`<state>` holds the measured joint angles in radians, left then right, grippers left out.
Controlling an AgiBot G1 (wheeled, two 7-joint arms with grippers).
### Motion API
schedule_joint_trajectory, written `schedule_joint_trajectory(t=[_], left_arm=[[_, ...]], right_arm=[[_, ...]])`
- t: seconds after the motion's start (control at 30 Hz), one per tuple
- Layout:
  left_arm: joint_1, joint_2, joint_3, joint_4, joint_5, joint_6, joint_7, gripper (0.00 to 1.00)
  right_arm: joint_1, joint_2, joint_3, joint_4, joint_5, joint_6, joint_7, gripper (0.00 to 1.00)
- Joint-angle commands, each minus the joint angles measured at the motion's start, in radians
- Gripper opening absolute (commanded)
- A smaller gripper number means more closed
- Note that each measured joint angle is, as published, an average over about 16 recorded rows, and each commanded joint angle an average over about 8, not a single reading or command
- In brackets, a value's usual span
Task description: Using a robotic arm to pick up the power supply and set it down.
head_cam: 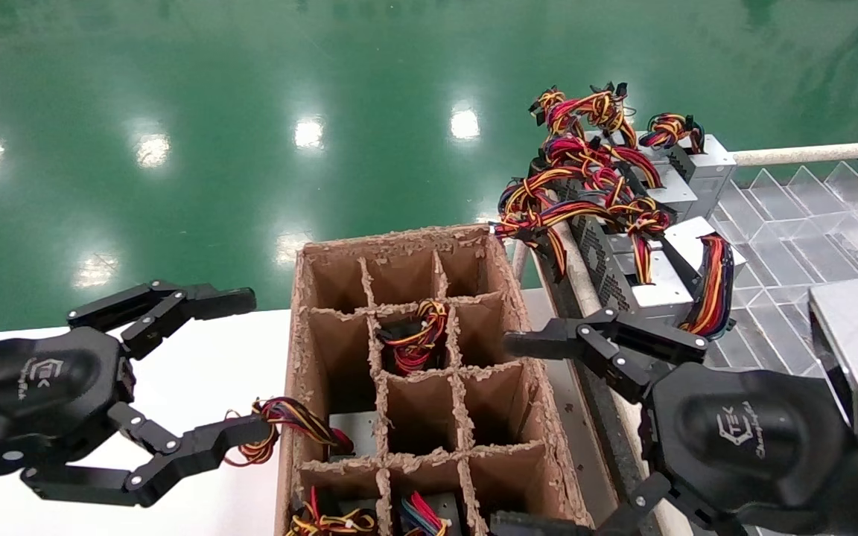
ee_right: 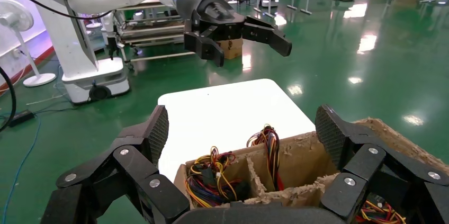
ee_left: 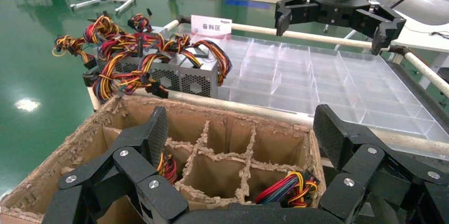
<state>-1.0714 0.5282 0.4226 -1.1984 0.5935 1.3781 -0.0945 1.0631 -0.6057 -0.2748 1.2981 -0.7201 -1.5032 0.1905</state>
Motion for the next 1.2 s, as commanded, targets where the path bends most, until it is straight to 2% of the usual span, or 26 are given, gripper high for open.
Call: schedule_joint_trajectory(t=[0.03, 1.2], left_arm=[[0.0, 0.0, 0.0, 0.0, 0.0, 0.0, 0.0, 1.0], [0.0, 0.0, 0.0, 0.0, 0.0, 0.0, 0.0, 1.0]], right_arm=[[0.003, -0.001, -0.001, -0.003, -0.003, 0.002, -0.001, 1.0], [0.012, -0.006, -0.005, -0.015, -0.011, 0.008, -0.003, 1.0]])
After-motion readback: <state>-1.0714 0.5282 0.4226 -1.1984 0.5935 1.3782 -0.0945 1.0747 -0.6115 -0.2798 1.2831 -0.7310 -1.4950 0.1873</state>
